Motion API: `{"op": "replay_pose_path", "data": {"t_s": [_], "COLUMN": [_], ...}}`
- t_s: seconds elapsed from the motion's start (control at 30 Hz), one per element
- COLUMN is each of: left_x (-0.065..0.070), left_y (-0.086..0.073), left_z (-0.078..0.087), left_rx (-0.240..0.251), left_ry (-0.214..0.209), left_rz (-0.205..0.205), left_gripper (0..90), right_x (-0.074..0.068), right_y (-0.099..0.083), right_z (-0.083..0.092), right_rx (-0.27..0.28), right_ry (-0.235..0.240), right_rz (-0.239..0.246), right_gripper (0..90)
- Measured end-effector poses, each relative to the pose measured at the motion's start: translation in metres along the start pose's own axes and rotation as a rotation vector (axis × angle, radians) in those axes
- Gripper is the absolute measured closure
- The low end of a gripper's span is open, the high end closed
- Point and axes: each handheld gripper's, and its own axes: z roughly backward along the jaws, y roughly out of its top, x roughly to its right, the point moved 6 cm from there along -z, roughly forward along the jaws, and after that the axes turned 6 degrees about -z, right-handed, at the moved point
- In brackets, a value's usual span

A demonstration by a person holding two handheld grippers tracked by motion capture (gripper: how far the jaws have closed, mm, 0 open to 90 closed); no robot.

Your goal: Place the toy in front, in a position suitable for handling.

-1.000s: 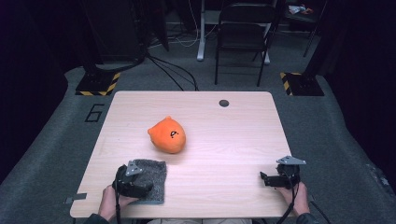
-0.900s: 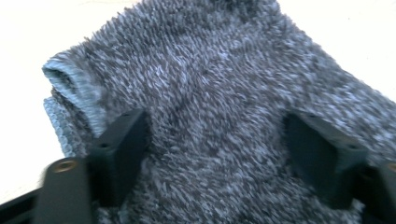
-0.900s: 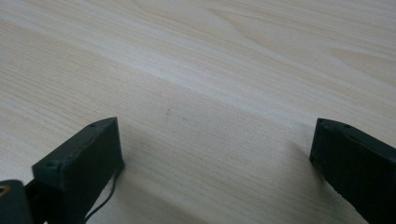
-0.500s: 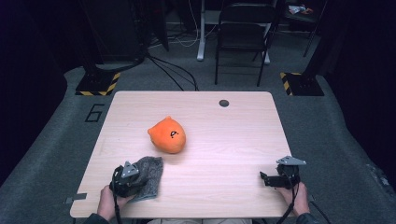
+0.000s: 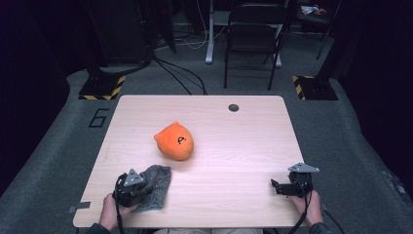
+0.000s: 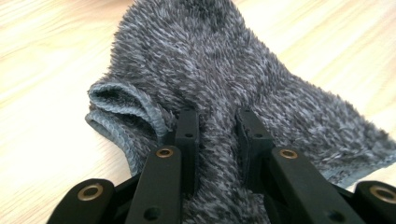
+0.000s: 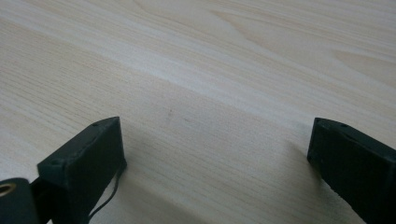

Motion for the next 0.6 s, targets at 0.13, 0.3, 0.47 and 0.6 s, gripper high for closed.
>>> {"op": "replay_pose_path", "data": {"t_s": [0.13, 0.3, 0.47, 0.6], "left_x": [0.003, 0.011, 0.022, 0.03], "left_y": [0.004, 0.01, 0.018, 0.026], "left_z": [0.003, 0.003, 0.003, 0.0], "left_rx": [0.008, 0.028, 0.048, 0.042], "left_ry": [-0.027, -0.05, -0.087, -0.102], "left_rz": [-0.01, -0.02, -0.03, -0.068], "left_gripper": [73.5, 73.5, 73.4, 73.2], "right_x": [0.0, 0.0, 0.0, 0.0], "right_y": [0.0, 0.0, 0.0, 0.0], "right_z": [0.0, 0.0, 0.0, 0.0], "right_rx": [0.0, 0.0, 0.0, 0.0], "right_ry": [0.0, -0.001, -0.001, -0.003], "right_rz": [0.0, -0.001, -0.001, -0.001], "right_gripper": [2.9, 2.9, 2.7, 2.6]}}
